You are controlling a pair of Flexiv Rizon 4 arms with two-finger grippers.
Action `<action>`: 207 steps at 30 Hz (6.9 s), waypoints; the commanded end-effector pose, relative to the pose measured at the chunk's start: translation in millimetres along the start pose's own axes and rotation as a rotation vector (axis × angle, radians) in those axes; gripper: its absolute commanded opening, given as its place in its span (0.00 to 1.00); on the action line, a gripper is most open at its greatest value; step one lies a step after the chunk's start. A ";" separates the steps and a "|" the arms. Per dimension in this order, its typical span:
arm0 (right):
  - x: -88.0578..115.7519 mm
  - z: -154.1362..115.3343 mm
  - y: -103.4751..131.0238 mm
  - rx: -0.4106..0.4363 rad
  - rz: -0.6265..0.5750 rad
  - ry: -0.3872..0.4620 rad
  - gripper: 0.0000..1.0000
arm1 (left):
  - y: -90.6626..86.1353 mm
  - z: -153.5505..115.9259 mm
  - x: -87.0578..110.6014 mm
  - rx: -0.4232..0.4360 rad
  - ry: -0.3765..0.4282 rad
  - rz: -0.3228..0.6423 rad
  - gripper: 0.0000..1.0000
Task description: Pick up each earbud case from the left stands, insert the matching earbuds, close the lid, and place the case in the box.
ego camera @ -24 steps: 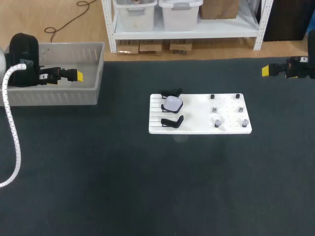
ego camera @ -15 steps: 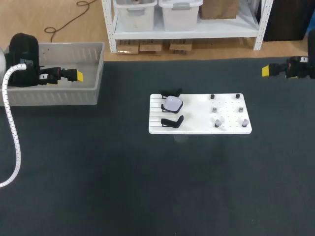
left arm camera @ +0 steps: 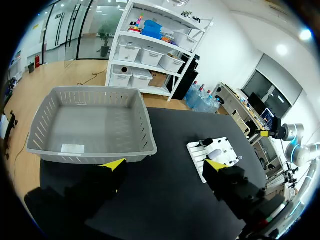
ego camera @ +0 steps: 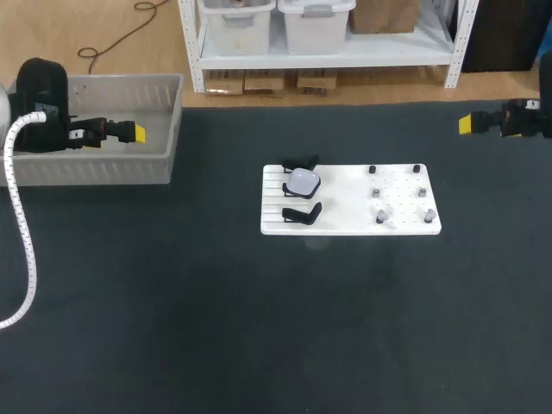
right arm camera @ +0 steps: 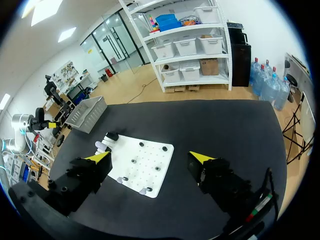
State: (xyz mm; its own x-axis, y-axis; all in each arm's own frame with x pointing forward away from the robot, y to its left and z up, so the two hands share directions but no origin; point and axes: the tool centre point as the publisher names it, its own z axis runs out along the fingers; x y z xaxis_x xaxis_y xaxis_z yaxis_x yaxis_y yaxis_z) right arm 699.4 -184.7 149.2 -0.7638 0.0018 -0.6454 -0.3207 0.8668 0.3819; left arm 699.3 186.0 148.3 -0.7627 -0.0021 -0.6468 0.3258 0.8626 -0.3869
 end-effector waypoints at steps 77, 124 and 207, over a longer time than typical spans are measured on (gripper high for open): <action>0.0 -0.4 0.5 0.003 0.000 0.001 1.00 | -113.0 145.5 40.7 0.801 0.144 0.969 1.00; 0.0 -0.4 0.5 0.003 0.000 0.001 1.00 | -145.4 231.0 59.5 0.933 0.068 0.909 0.89; 0.0 -0.4 0.5 0.003 0.000 0.001 1.00 | -167.5 233.1 73.6 0.866 -0.082 0.942 0.31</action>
State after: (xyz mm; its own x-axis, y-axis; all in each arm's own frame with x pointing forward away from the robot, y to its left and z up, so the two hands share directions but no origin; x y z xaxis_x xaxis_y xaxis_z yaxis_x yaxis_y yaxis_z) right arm 699.5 -184.7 149.2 -0.7639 0.0017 -0.6453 -0.3207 0.8668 0.3819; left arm 722.6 -76.2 13.9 -0.0165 0.3717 -0.9282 0.9968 -0.0660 -0.0442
